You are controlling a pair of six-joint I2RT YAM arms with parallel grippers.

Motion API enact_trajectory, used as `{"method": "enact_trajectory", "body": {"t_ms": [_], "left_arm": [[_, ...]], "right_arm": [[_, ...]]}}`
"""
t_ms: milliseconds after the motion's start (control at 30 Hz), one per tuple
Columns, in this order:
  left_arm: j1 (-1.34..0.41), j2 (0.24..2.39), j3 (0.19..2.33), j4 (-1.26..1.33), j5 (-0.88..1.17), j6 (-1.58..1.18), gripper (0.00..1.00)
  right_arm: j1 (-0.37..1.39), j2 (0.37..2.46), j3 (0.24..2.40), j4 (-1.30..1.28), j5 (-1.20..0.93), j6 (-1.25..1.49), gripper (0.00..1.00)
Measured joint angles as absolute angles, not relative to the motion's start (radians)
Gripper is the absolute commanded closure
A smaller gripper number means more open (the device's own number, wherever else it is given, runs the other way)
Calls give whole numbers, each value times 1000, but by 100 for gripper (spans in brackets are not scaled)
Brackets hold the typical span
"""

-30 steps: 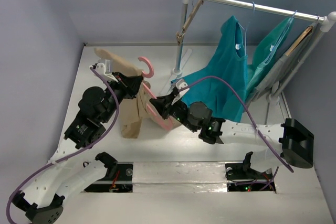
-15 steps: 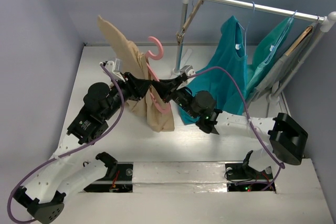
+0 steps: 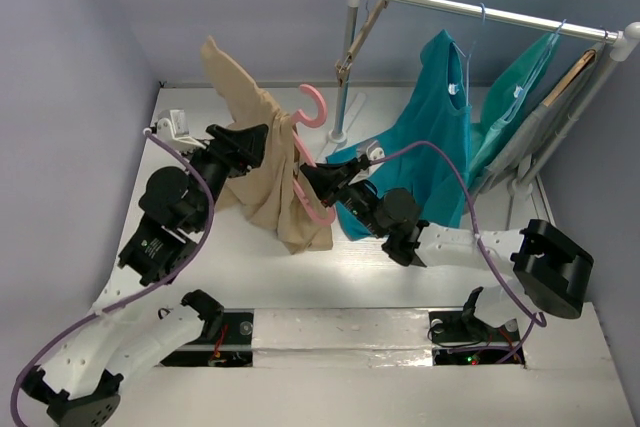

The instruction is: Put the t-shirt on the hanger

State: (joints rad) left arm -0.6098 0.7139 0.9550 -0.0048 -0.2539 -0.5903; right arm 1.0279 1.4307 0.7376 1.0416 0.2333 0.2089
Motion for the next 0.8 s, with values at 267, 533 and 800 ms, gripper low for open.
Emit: {"method": "enact_trajectory", "body": {"t_ms": [267,533,800], "left_arm": [[-610,860,955,93,-289,-649,28],[-600,908,862,265,-289,-695,29],[-583,871,713,423,-331,-756,34]], "right_arm": [[1035,1420,735,1042,236,206,100],[1050,1420,735,1040,244,202,100],[1076,1465,735,1041,256,191,100]]}}
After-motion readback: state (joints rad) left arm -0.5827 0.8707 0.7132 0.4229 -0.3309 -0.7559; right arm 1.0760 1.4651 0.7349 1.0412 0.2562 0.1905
